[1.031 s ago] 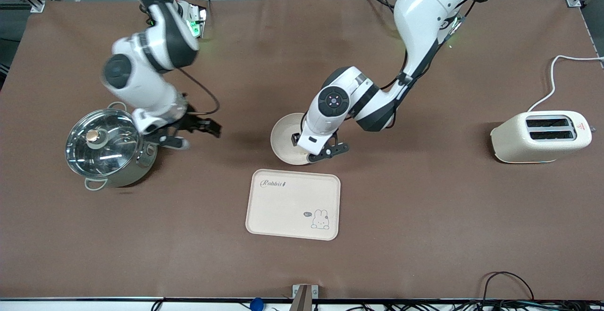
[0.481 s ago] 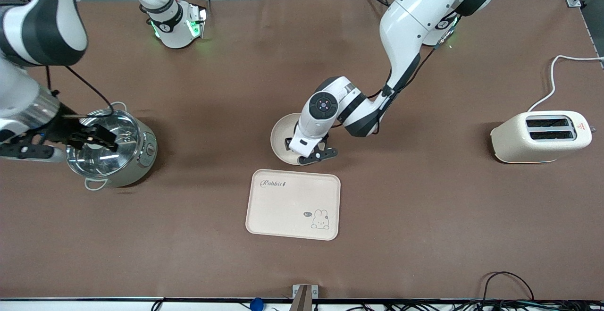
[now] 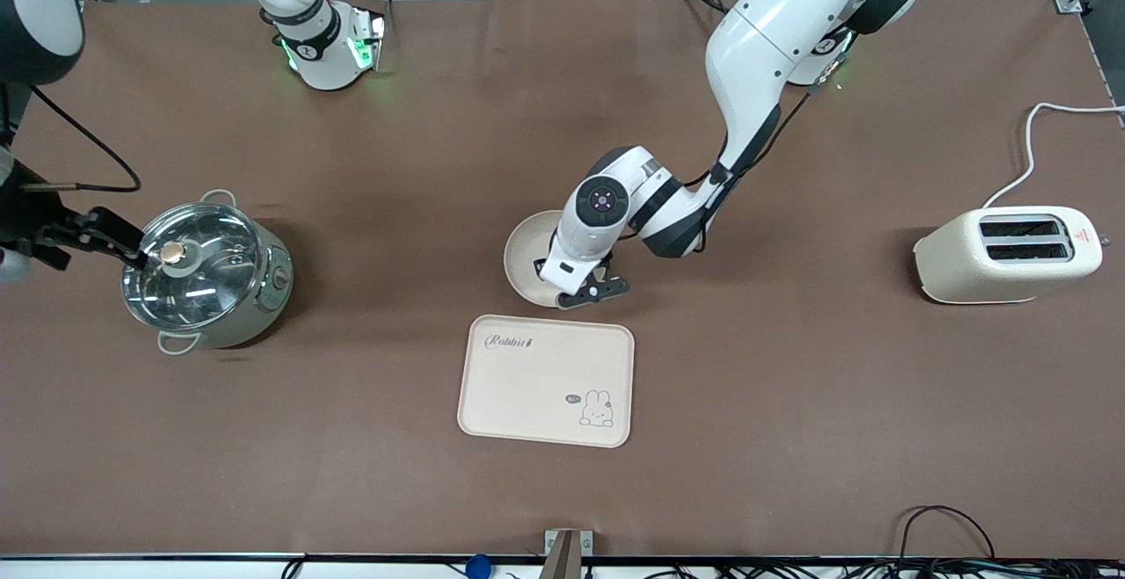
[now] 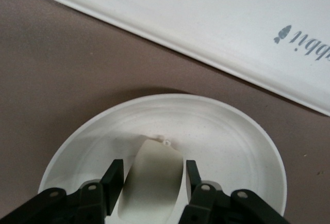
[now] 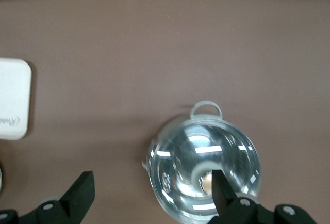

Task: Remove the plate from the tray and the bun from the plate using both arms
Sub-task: 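Grasp the bun with the left gripper while the right gripper returns, then lift the bun and carry it toward the toaster with the left gripper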

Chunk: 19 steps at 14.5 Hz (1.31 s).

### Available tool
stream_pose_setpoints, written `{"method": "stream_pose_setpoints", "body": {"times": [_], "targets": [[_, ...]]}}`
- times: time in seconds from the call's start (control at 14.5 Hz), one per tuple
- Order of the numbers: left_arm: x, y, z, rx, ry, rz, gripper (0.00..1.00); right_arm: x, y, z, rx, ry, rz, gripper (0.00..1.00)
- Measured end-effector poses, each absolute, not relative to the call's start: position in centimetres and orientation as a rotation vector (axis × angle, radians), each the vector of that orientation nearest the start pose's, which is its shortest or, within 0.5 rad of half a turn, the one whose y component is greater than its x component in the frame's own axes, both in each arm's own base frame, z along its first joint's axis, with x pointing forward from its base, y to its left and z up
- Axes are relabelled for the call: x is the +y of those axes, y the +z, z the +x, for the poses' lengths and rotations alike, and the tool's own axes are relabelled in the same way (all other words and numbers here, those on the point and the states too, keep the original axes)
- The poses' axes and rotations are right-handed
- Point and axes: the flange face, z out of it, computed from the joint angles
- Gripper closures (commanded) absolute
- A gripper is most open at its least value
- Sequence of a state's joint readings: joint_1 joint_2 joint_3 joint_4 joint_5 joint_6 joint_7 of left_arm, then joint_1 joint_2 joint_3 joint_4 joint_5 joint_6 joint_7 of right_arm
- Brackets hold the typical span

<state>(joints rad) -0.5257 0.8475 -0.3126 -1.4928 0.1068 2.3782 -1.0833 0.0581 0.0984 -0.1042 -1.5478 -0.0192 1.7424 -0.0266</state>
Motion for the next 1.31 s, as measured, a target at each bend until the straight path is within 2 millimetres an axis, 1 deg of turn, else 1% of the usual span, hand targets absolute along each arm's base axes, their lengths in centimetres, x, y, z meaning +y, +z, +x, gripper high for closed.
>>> {"method": "stream_pose_setpoints", "body": {"times": [0.14,0.21,0.41,0.55,0.62,0.69,0.76,0.83,0.96,1.03,1.1,1.17,1.31], "targets": [[-50.8,19.0,51.2,-0.459,0.132,-3.259,0.71,-3.1,61.1,59.3,0.045,-0.113,-3.181,0.00],[-50.8,19.1,51.2,-0.459,0.131,-3.259,0.74,-3.3,61.8,59.1,0.051,-0.107,-3.182,0.00],[-50.9,19.3,51.4,-0.462,0.124,-3.264,0.74,-3.7,62.4,58.6,0.004,-0.051,-3.175,0.00],[-50.9,20.4,52.1,-0.472,0.103,-3.275,0.73,-4.0,63.4,57.9,-0.004,-0.048,-3.170,0.00],[-50.5,21.2,52.7,-0.485,0.091,-3.274,0.73,-4.1,64.0,57.3,-0.001,-0.042,-3.168,0.00],[-49.7,22.6,53.8,-0.510,0.075,-3.271,0.72,-4.2,64.8,56.6,0.002,-0.040,-3.167,0.00],[-48.3,24.5,55.2,-0.545,0.062,-3.259,0.71,-4.2,65.4,55.8,0.004,-0.041,-3.165,0.00],[-46.2,26.5,56.8,-0.588,0.058,-3.234,0.70,-4.3,65.9,55.1,0.006,-0.041,-3.163,0.00],[-40.7,30.1,59.8,-0.666,0.067,-3.166,0.70,-4.7,65.8,53.7,0.019,-0.026,-3.159,0.00],[-37.9,31.1,61.2,-0.682,0.075,-3.143,0.70,-5.0,65.6,53.1,0.026,-0.021,-3.157,0.00],[-35.1,31.5,62.4,-0.699,0.085,-3.126,0.70,-5.2,65.4,52.7,0.031,-0.017,-3.156,0.00],[-32.3,31.1,63.6,-0.724,0.098,-3.108,0.70,-5.2,65.3,52.4,0.032,-0.017,-3.155,0.00],[-26.8,29.1,65.2,-0.773,0.143,-3.072,0.70,-5.1,65.3,52.3,0.029,-0.023,-3.155,0.00]]}}
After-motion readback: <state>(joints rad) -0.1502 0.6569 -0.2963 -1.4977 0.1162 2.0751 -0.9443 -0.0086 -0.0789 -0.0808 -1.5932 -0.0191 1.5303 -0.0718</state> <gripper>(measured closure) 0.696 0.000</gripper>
